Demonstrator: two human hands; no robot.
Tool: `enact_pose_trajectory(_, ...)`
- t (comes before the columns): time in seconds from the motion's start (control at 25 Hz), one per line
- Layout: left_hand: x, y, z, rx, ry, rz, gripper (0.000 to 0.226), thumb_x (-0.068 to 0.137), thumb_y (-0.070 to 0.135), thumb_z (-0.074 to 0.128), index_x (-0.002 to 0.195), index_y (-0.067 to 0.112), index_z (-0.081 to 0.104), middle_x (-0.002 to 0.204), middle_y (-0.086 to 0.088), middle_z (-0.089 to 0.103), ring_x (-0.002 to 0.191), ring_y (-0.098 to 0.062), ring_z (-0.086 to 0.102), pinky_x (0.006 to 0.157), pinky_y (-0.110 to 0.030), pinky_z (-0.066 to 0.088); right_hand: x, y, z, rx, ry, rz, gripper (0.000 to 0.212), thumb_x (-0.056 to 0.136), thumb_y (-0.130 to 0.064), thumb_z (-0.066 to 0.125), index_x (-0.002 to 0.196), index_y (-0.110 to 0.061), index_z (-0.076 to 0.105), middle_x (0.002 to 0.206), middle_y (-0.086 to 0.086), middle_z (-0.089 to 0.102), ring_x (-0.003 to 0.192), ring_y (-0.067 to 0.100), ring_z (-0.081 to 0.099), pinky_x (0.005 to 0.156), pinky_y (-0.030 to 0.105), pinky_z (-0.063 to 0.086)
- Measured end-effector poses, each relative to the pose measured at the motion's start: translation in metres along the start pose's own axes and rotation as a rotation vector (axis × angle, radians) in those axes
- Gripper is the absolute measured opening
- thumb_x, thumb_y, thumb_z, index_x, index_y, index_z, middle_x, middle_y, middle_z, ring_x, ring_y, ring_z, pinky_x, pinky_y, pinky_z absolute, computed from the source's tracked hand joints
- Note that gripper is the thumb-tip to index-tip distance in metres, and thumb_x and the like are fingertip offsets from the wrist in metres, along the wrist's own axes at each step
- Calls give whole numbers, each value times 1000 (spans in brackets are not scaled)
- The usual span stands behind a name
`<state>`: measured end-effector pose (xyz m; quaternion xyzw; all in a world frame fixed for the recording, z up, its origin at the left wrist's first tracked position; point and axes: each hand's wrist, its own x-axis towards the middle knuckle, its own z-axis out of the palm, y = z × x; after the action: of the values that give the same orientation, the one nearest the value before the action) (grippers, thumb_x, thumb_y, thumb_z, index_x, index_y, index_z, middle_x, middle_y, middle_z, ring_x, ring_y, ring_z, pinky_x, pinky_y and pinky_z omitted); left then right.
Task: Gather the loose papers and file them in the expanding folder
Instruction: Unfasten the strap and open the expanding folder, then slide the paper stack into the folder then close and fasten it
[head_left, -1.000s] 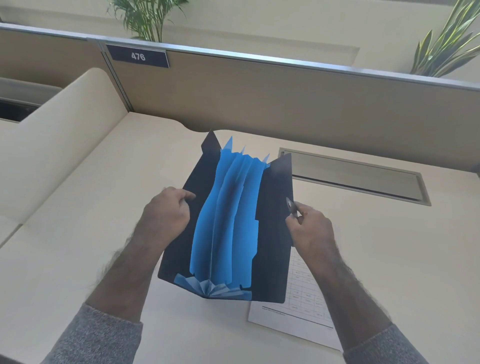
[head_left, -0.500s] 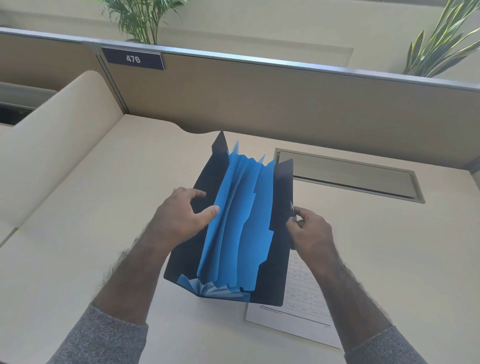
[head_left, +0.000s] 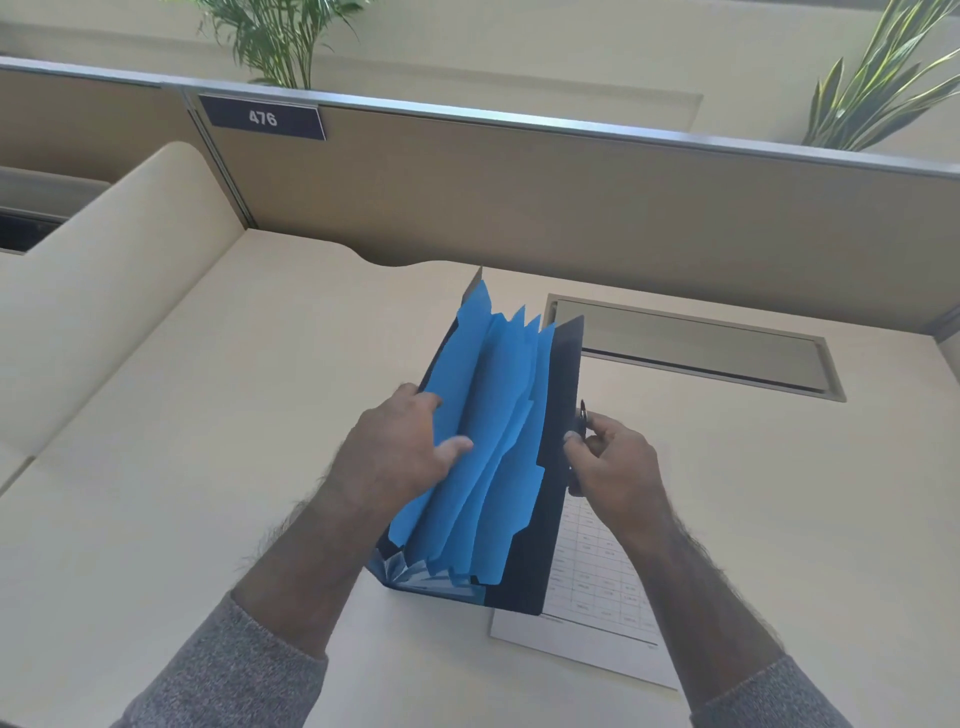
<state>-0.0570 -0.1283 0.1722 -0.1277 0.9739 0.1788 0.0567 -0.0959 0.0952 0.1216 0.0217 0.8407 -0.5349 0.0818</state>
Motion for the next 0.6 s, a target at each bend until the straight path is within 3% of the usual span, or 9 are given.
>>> enact_pose_trajectory(0.08,-2,2,4,24,-17,6,86,67,67,71,136,21,50,133,7,51,107,-23,61,87,-34,46,-3,1,-3,96,-123,-21,35,90,-32,60,124,-28,64,72,-9,75,54,8,71,52,19,56)
enact_pose_trajectory(0.16,-4,4,6,35,-2,14,100,56,73,74,137,21,48,133,8,50,105,-22,61,84,-33,47,-4,11,-12,193,-261,-22,43,87,-55,55,127,-39,58,95,-9,77,70,13,75,59,21,58)
enact_pose_trajectory(0.24,-4,4,8,57,25,17,105,52,77,73,137,20,47,131,8,51,102,-22,63,81,-34,48,-2,36,-24,161,-169,30,54,85,-66,46,130,-37,57,106,-9,74,83,13,73,68,25,56)
enact_pose_trajectory(0.32,-3,3,7,98,52,8,105,50,79,71,133,18,48,127,6,51,96,-24,64,76,-35,48,1,73,-36,-172,58,201,57,87,-60,52,134,-27,53,122,-2,67,103,17,65,80,35,52)
enact_pose_trajectory(0.44,-3,2,8,150,73,2,101,50,80,70,127,17,51,122,4,52,88,-26,65,69,-34,47,-9,118,-34,-769,90,506,81,77,-61,67,140,-17,40,130,10,48,121,30,46,89,47,49)
enact_pose_trajectory(0.6,-3,4,16,197,71,15,94,56,78,69,124,16,53,119,4,52,84,-25,65,64,-32,44,-6,128,-18,-842,130,583,98,62,-70,71,133,-13,34,123,11,45,117,30,43,79,46,52)
